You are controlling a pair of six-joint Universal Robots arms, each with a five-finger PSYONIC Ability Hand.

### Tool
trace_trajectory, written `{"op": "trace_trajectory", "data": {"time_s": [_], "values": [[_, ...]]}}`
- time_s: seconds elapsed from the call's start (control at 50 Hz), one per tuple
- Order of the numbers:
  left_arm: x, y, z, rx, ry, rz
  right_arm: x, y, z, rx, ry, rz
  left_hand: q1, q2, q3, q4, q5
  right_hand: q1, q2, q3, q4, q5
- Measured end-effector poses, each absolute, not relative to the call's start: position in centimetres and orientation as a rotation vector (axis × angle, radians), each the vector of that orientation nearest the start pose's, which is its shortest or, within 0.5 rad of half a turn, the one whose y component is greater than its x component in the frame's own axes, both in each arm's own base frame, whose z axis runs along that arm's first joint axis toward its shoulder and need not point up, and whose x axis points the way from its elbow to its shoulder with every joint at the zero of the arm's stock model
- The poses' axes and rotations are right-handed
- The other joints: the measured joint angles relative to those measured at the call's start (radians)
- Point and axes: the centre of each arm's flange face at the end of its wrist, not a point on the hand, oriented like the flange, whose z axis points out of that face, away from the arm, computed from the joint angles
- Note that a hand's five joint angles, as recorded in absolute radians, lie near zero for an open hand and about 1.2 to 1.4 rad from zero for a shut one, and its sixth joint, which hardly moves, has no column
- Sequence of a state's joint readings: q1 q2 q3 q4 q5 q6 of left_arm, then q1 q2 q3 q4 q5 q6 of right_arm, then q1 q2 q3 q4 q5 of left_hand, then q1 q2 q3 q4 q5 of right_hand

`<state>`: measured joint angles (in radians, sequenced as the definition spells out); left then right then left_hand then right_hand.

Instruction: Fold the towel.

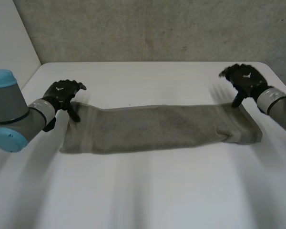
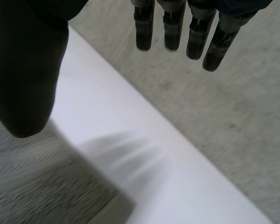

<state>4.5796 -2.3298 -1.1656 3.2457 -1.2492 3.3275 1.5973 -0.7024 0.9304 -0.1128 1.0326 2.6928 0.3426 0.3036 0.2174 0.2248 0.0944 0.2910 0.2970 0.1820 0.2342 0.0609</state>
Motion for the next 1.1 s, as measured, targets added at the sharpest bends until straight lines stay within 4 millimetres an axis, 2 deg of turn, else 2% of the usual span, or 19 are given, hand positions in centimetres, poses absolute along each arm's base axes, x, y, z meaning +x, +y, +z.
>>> {"op": "trace_trajectory", "data": {"time_s": [0.14,0.2,0.28,0.36,0.46,0.6,0.72,0.82,0.9,1.0,1.1], "values": [[-21.6,-39.2,18.1,0.758,2.497,-2.120,18.8,-44.2,21.4,-1.019,1.941,-2.106,0.000,-0.010,0.000,0.000,-0.010,-0.042,-0.045,0.000,0.000,0.000],[-21.6,-38.1,19.0,0.767,2.495,-2.124,18.7,-42.8,22.5,-1.013,1.950,-2.093,0.000,-0.010,0.000,0.000,-0.010,-0.042,-0.045,0.000,0.000,0.000],[-21.5,-36.1,19.4,0.778,2.523,-2.097,18.5,-40.8,22.6,-1.005,1.991,-2.036,0.000,-0.010,0.000,0.000,-0.007,-0.042,-0.045,0.000,0.000,0.000],[-21.2,-34.0,19.0,0.786,2.571,-2.046,17.7,-38.9,21.7,-0.990,2.066,-1.951,0.000,-0.006,0.000,0.000,0.026,-0.042,-0.045,0.000,0.000,0.000],[-20.8,-31.1,17.5,0.813,2.639,-1.941,15.5,-36.9,19.5,-0.980,2.186,-1.840,0.000,-0.004,0.000,0.000,0.048,-0.034,-0.037,0.000,0.000,0.012],[-20.2,-29.1,15.2,0.897,2.661,-1.802,13.0,-35.5,16.7,-1.028,2.271,-1.747,0.000,0.015,0.000,0.000,0.063,0.092,0.085,0.000,0.000,0.172],[-19.8,-29.0,14.4,0.908,2.660,-1.765,11.9,-35.6,14.9,-1.044,2.300,-1.716,0.002,0.030,0.000,0.000,0.077,0.143,0.137,0.000,0.000,0.220],[-19.8,-29.2,14.1,0.899,2.653,-1.770,11.5,-36.1,13.3,-1.041,2.314,-1.688,0.002,0.035,0.000,0.000,0.081,0.313,0.308,0.000,0.000,0.372],[-19.8,-29.3,14.0,0.893,2.652,-1.778,11.5,-36.5,12.3,-1.037,2.320,-1.670,0.002,0.035,0.000,0.000,0.081,0.525,0.520,0.000,0.000,0.572],[-19.9,-29.3,14.2,0.878,2.654,-1.797,11.3,-37.1,11.6,-1.032,2.323,-1.665,0.002,0.036,0.000,0.000,0.081,0.933,0.939,0.000,0.000,1.004],[-19.9,-29.4,14.6,0.841,2.665,-1.827,10.5,-37.9,11.9,-1.018,2.335,-1.693,0.002,0.036,0.000,0.000,0.081,0.994,0.975,0.000,0.000,1.082]]}}
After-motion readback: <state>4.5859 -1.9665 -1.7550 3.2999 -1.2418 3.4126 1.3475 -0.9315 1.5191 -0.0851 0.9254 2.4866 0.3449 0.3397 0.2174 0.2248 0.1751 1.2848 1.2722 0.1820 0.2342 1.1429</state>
